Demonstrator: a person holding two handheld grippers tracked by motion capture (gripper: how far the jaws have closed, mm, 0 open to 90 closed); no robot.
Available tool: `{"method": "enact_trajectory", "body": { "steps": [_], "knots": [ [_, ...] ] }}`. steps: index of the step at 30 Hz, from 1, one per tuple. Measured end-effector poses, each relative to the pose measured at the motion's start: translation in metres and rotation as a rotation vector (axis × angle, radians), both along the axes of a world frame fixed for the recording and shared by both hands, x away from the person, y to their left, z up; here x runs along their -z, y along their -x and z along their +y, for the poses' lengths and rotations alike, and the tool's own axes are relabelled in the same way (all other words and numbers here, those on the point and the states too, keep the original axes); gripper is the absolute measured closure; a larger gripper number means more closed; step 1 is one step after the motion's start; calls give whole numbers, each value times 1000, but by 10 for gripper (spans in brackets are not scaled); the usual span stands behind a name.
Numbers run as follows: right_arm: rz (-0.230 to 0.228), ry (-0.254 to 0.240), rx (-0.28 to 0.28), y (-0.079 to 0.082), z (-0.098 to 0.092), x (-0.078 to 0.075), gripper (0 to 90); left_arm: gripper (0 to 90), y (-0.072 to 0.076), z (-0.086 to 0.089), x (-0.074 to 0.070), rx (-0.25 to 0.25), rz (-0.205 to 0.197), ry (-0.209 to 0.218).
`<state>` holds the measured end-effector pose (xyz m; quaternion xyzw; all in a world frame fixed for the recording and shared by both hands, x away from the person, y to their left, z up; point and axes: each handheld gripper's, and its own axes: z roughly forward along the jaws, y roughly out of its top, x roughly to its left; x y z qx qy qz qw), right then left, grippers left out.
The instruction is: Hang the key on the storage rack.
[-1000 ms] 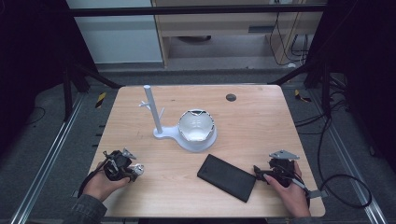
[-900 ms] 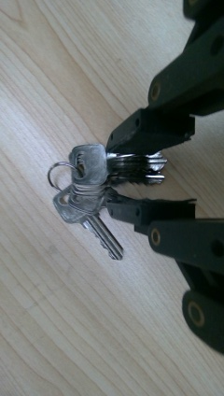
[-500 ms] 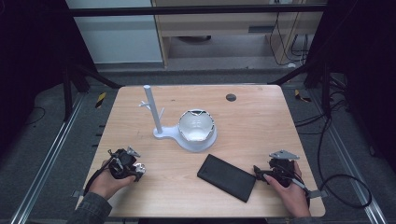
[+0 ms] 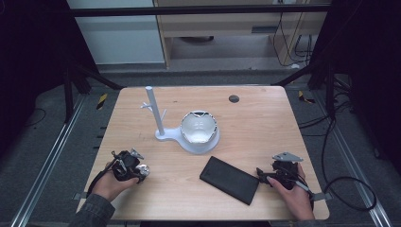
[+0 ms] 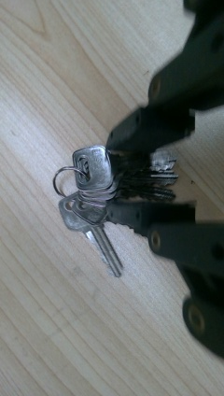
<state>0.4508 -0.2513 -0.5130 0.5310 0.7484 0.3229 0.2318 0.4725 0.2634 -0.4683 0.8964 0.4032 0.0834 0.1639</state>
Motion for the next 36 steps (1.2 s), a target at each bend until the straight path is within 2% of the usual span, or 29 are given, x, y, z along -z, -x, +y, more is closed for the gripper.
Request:
{"method": "enact_trajectory", "body": {
  "steps": [5, 9, 13, 15, 19, 21, 22, 23, 24, 29, 33, 35, 36],
  "knots": [
    [0, -2, -1, 0, 0, 0, 30, 805, -3, 1, -1, 5, 10, -8],
    [1, -3, -1, 0, 0, 0, 30, 805, -1, -3, -2, 25, 2, -41],
    [1, -3, -2, 0, 1, 0, 29, 805, 3, -5, -6, 26, -21, -49],
    [1, -3, -3, 0, 1, 0, 29, 805, 5, -5, -8, 30, -22, -54],
    [1, -3, -3, 0, 1, 0, 29, 806, 11, -4, -7, 64, 3, -111],
    [0, -1, -6, 0, 1, 0, 29, 878, 12, -2, -9, 63, 6, -73],
    [3, -6, -5, 0, 1, 0, 29, 900, 12, -1, -11, 60, -3, -72],
    [3, -6, -5, 0, 1, 0, 29, 900, 12, -1, -11, 60, -3, -72],
    [2, -6, -5, 0, 1, 0, 29, 900, 12, 0, -11, 62, -2, -91],
    [2, -6, -6, 0, 1, 0, 29, 900, 10, 2, -9, 61, 4, -86],
    [2, -6, -6, 0, 1, 0, 29, 900, 11, 4, -15, 67, -17, -67],
    [3, -6, -6, 0, 1, 0, 29, 900, 12, 5, -21, 68, -28, -60],
    [3, -7, -7, 0, 1, 0, 28, 900, 12, 8, -29, 66, -39, -47]
  ]
}}
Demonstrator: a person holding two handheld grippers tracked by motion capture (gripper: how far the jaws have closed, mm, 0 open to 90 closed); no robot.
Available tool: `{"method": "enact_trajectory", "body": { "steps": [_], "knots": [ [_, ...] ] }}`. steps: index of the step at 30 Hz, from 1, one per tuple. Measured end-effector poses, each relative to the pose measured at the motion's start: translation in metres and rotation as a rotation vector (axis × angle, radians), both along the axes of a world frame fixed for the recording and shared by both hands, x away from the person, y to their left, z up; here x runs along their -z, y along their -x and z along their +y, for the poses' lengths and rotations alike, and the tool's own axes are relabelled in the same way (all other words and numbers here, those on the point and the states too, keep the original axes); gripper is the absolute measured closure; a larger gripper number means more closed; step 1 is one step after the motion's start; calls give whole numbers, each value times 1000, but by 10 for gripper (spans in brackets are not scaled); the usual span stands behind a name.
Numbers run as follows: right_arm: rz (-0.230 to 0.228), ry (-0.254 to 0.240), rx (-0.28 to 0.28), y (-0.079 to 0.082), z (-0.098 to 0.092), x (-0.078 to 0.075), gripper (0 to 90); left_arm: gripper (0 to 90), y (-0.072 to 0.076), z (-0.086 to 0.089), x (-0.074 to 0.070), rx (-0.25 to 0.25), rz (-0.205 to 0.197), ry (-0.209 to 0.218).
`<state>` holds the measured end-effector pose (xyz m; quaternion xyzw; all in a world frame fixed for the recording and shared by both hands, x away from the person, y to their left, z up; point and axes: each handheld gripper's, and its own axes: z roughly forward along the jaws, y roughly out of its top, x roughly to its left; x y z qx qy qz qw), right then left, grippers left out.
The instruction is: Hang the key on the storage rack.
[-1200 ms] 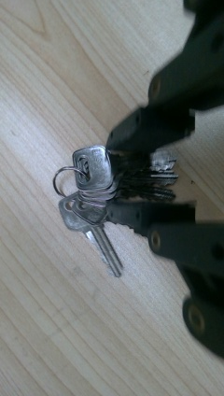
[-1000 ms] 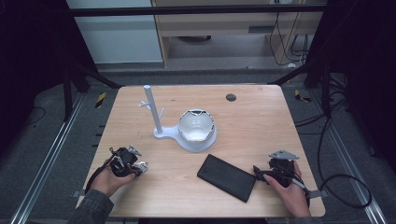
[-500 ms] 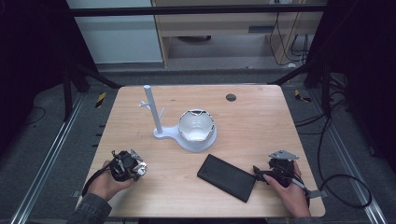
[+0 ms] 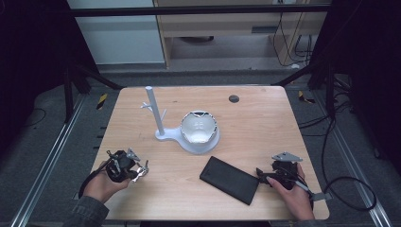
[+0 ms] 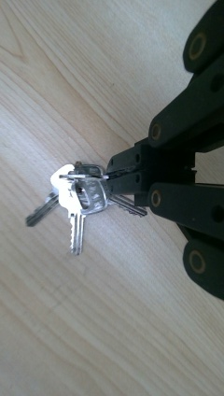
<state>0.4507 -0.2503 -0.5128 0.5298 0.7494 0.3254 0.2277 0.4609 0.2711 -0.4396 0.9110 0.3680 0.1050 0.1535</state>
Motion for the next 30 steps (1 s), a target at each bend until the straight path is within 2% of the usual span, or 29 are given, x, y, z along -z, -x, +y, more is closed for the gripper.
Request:
{"method": "enact_trajectory", "body": {
  "steps": [2, 3, 4, 6, 9, 10, 15, 16, 18, 22, 24, 30],
  "knots": [
    [0, 0, 0, 0, 0, 0, 27, 900, 0, 2, -9, 2, -10, 8],
    [0, 0, 0, 0, 0, 0, 27, 900, 0, 2, -9, 2, -10, 8],
    [1, 0, 0, 0, 0, 0, 27, 900, -1, 4, -17, 0, -11, 26],
    [2, 1, 1, 0, 0, 0, 25, 900, -1, 5, -23, 4, -7, 17],
    [2, 0, -3, 0, 1, 0, 25, 900, -2, 4, -23, 10, 5, 4],
    [2, 1, -6, 0, 0, 0, 25, 900, -2, 3, -20, 10, 21, -14],
    [0, 6, -12, -1, 0, 0, 25, 900, -2, 1, -13, 17, 40, -20],
    [3, 2, -10, 0, 1, 0, 25, 900, -2, 0, -10, 22, 44, -40],
    [3, 2, -11, 0, 1, 0, 24, 900, -1, 1, -7, 24, 47, -51],
    [3, 2, -10, 0, 1, 0, 24, 900, 2, 3, 1, 21, 57, -57],
    [3, 4, -9, 0, 1, 0, 23, 900, 5, 7, 9, 14, 67, -52],
    [4, 0, -10, 0, 1, 0, 24, 900, 8, 11, 19, 5, 68, -39]
  ]
}}
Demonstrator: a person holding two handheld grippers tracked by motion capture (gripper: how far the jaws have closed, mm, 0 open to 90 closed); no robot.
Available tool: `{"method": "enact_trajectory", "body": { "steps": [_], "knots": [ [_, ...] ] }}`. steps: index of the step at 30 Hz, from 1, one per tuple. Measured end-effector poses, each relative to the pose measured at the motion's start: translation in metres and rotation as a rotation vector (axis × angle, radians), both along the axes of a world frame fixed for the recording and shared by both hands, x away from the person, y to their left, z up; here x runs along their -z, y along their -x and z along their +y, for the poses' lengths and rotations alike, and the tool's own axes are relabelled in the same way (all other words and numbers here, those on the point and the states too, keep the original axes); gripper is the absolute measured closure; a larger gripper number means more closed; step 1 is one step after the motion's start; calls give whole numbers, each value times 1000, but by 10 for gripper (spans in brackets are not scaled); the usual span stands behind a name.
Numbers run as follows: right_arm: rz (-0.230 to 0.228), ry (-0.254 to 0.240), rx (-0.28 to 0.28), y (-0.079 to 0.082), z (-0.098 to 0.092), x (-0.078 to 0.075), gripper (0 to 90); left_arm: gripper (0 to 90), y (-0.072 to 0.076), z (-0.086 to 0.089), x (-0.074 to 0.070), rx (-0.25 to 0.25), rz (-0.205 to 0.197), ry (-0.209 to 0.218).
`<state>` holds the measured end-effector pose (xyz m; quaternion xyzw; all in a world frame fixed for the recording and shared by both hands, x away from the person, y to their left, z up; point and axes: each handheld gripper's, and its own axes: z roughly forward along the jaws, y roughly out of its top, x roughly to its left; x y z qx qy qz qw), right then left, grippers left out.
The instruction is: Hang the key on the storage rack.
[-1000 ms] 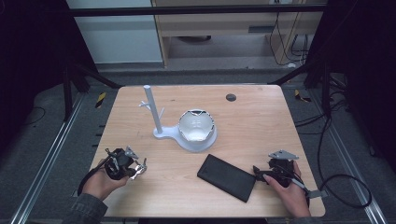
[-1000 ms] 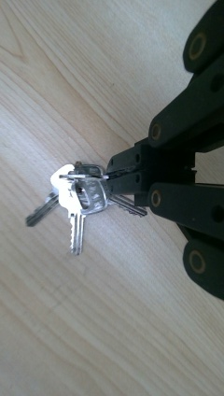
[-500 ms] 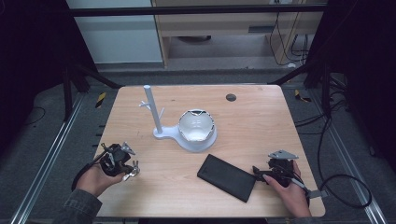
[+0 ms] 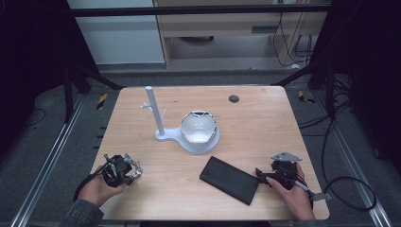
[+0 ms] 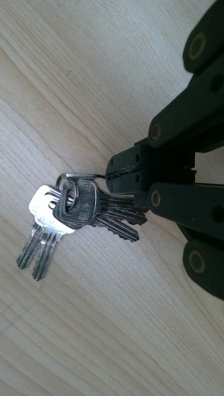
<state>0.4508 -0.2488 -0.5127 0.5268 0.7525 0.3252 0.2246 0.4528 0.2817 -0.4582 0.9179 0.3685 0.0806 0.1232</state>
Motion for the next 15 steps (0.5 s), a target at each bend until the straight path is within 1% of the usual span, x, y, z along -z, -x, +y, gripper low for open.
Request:
{"method": "enact_trajectory", "body": {
  "steps": [7, 9, 10, 12, 15],
  "knots": [
    [1, -3, -1, 0, 0, 0, 23, 899, 0, -1, 2, -8, -23, 15],
    [0, -3, -1, 0, 0, 0, 23, 898, 0, -1, 2, -7, -24, 16],
    [1, -3, -2, 0, 1, 0, 23, 895, 0, -2, 5, -5, -22, 2],
    [1, -3, -2, 0, 1, 0, 23, 887, -1, -2, 8, -12, -23, -2],
    [1, -3, -3, 0, 1, 0, 23, 873, -1, -2, 9, -17, -29, 7]
  ]
}}
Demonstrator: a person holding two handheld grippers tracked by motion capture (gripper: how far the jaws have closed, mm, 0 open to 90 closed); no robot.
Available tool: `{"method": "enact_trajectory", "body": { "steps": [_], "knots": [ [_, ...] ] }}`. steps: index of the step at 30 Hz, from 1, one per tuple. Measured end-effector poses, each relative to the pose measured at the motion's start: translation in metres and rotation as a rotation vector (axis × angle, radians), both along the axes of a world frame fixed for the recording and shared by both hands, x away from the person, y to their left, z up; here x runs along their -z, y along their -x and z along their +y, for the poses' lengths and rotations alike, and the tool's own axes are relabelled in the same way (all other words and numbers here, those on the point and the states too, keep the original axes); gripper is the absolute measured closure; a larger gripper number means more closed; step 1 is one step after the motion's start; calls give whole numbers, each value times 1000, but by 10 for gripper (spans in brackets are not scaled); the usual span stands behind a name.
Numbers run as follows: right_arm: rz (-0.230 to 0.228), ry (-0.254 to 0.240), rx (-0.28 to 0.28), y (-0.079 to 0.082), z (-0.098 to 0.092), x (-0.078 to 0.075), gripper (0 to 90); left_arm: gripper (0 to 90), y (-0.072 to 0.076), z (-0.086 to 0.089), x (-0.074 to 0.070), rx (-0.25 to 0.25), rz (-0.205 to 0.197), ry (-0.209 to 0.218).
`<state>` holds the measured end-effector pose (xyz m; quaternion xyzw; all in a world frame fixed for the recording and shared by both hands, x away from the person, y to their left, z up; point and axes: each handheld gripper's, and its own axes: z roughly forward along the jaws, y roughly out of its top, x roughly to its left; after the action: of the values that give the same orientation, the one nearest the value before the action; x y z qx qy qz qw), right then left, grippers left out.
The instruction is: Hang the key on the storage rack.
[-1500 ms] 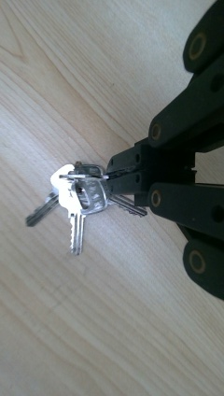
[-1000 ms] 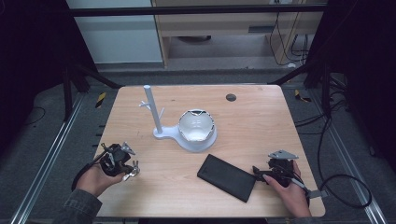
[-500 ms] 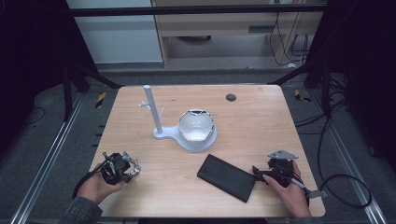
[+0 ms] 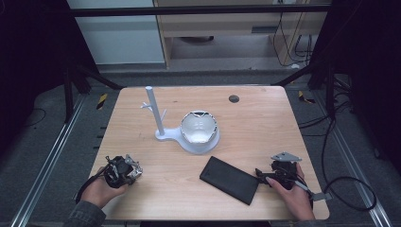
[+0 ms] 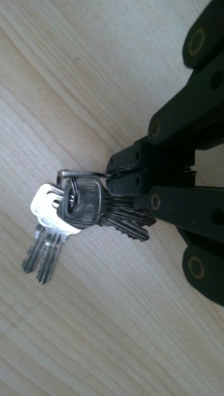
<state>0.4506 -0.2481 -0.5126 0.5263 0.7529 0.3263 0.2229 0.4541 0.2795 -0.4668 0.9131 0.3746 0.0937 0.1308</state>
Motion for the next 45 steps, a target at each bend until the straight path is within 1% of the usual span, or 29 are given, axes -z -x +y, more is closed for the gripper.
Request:
{"method": "enact_trajectory", "body": {
  "steps": [2, 3, 4, 6, 7, 10, 13, 14, 16, 17, 19, 20, 21, 22, 23, 25, 26, 28, 29, 32, 33, 34, 36, 37, 40, 43, 45],
  "knots": [
    [1, 0, -1, 0, 0, 0, 23, 856, -1, 0, 0, 2, 0, 4],
    [-4, 7, -3, 0, 0, 0, 23, 875, 0, -1, 0, 6, -1, 5],
    [-1, 2, -2, 0, 0, 0, 23, 897, 0, -2, 0, 16, 7, 0],
    [-5, 8, -3, 0, 0, 0, 23, 900, 0, -3, -2, 23, 14, 5],
    [-5, 9, -3, 0, 0, 0, 23, 900, 1, -2, -5, 19, -2, 7],
    [-4, 6, -4, 0, 0, 0, 22, 900, 3, 1, -26, 22, -34, 23],
    [0, 0, -2, 0, 0, 0, 21, 900, 3, 3, -52, 36, -67, 13],
    [0, 0, -2, 0, 0, 0, 21, 900, 3, 3, -52, 36, -67, 13],
    [-3, 5, -2, 0, 0, 0, 20, 900, 0, 4, -68, 40, -85, 15],
    [-3, 6, -3, 0, 0, 0, 20, 900, -5, 3, -84, 42, -97, 11],
    [-4, 5, -3, -1, 0, 0, 20, 900, -10, 1, -97, 43, -108, 1],
    [-1, 1, -3, 0, 0, 0, 20, 900, -15, -1, -105, 46, -111, -12],
    [-1, 1, -3, 0, 0, 0, 20, 900, -15, -1, -105, 46, -111, -12],
    [-5, 8, -5, -1, 0, 0, 19, 900, -18, -3, -111, 44, -119, -22],
    [-3, 5, -5, -1, 0, 0, 17, 900, -24, -7, -121, 47, -123, -39],
    [-3, 7, -6, -1, 0, 0, 15, 900, -32, -11, -132, 54, -131, -57],
    [-3, 7, -6, -1, 0, 0, 15, 900, -32, -11, -132, 54, -131, -57],
    [-2, 9, -7, -1, 0, 1, 12, 900, -37, -14, -140, 56, -134, -58],
    [0, 9, -7, -1, 1, 1, 7, 900, -41, -17, -149, 52, -143, -59],
    [-2, 12, -8, -2, 1, 1, 6, 900, -47, -21, -160, 50, -155, -69],
    [-2, 12, -8, -2, 1, 1, 6, 900, -47, -21, -160, 50, -155, -69],
    [-2, 13, -9, -2, 1, 1, 6, 900, -49, -24, -167, 51, -164, -73],
    [0, 12, -7, -2, 1, 1, 4, 900, -52, -26, -172, 57, -165, -81],
    [3, 7, -7, -2, 2, 0, 4, 900, -54, -27, -174, 59, -166, -84],
    [0, 12, -11, -2, 1, 1, 4, 900, -58, -30, -179, 58, -167, -97],
    [0, 12, -12, -2, 1, 1, 4, 900, -62, -32, -182, 52, -172, -96],
    [1, 11, -11, -2, 2, 1, 4, 900, -64, -34, -185, 50, -172, -107]
  ]
}}
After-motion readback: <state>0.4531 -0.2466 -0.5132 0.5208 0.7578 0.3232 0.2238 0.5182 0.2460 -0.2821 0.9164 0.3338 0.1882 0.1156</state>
